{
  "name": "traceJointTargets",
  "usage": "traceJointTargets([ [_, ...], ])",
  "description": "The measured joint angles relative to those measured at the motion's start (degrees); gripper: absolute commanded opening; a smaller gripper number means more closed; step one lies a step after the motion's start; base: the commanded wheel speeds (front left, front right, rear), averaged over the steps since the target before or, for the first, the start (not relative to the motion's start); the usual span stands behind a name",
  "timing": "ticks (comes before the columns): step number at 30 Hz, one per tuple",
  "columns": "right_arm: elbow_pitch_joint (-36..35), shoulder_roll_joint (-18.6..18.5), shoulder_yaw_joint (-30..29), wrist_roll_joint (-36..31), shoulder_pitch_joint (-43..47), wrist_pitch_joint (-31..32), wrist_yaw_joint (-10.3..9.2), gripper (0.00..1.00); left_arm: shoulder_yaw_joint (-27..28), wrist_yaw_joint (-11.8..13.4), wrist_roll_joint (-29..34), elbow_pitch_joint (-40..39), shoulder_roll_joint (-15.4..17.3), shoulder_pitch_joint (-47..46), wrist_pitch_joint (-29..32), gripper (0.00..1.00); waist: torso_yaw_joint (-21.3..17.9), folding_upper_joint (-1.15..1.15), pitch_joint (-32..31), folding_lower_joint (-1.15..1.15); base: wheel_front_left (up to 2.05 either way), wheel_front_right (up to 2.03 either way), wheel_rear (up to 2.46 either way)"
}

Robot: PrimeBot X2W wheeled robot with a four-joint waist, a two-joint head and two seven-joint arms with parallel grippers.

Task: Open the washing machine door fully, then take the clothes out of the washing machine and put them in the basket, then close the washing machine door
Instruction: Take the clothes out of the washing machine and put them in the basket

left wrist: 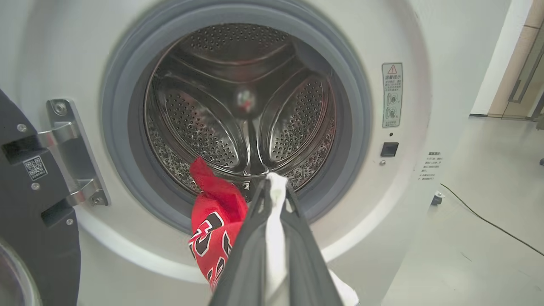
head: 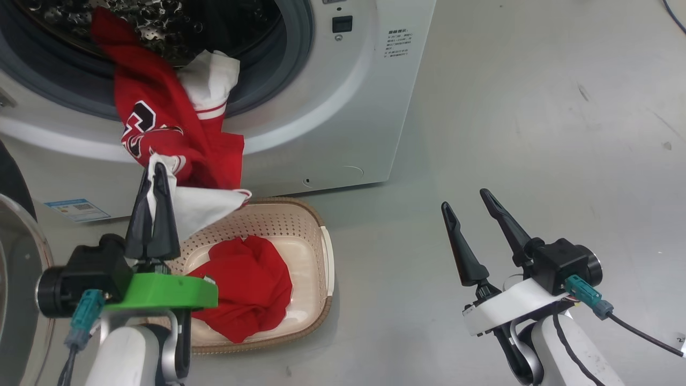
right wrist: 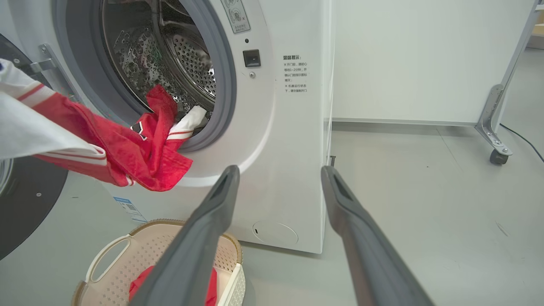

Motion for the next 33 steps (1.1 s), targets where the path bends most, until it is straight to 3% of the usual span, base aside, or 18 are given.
traceJointTargets([
  [23,-2.3,-0.3,-0.4,0.0,-0.8,0.0,0.05,1.00,-4.1,0.1,-3.7,13.0,-0.3,2.4,3.5,0.00,-0.6,0.00,6.4,0.00,0.00,0.00,0.00],
  [33,-3.9,-0.8,-0.4,-0.4,-4.0,0.0,0.32,1.00,-3.2,-0.1,-8.5,24.9,-0.5,-5.3,3.2,0.00,-1.8,0.00,12.1,0.00,0.00,0.00,0.00],
])
